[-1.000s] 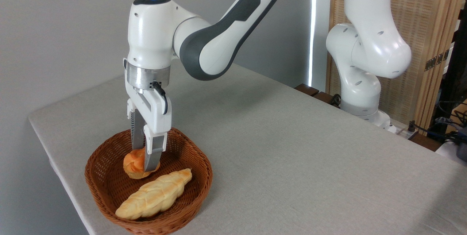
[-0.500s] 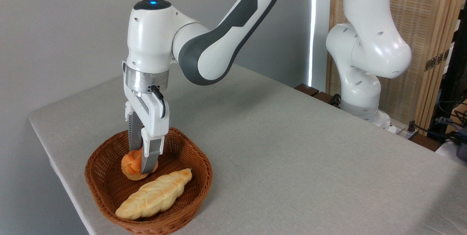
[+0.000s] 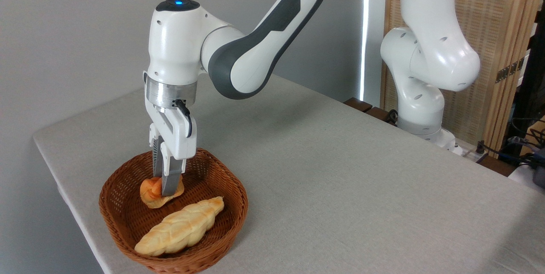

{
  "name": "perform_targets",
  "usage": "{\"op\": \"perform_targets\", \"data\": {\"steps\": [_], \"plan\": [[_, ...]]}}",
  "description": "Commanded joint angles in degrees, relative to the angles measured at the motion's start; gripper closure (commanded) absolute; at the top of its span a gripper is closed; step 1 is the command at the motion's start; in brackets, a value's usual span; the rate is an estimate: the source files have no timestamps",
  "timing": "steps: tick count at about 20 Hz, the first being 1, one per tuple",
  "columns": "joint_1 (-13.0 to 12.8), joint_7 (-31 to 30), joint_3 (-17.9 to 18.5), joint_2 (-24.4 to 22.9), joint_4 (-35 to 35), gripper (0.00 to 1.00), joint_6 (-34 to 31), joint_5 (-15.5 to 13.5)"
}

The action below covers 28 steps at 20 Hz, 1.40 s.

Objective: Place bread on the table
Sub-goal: 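Lift the bun out of the basket and carry it beside the basket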

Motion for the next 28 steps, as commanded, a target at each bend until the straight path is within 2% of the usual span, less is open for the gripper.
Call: {"op": "perform_targets", "data": {"steps": [1, 7, 11, 14, 18, 21, 24, 25, 28], "plan": [[0.06, 0.68, -0.16, -0.51, -0.32, 0.68, 0.99, 0.29], [0.32, 0.06, 0.81, -5.25, -0.23, 0.67, -1.63, -0.5], [0.5, 0.76, 3.26, -11.13, -0.32, 0.65, -12.25, -0.59], [0.5, 0.77, 3.44, -14.13, -1.19, 0.63, -17.98, -0.5], [0.41, 0.77, 5.2, -22.38, -8.65, 0.63, -19.84, -0.59], [-0.64, 0.85, 6.17, -28.35, -15.42, 0.63, -19.93, -0.5], [-1.26, 3.22, 6.26, -33.89, -21.92, 0.63, -19.93, -0.5], [-1.61, 3.31, 6.26, -34.78, -23.34, 0.63, -19.93, -0.5], [-5.56, 3.23, 6.52, -34.62, -25.01, 0.62, -20.02, -0.5]]}}
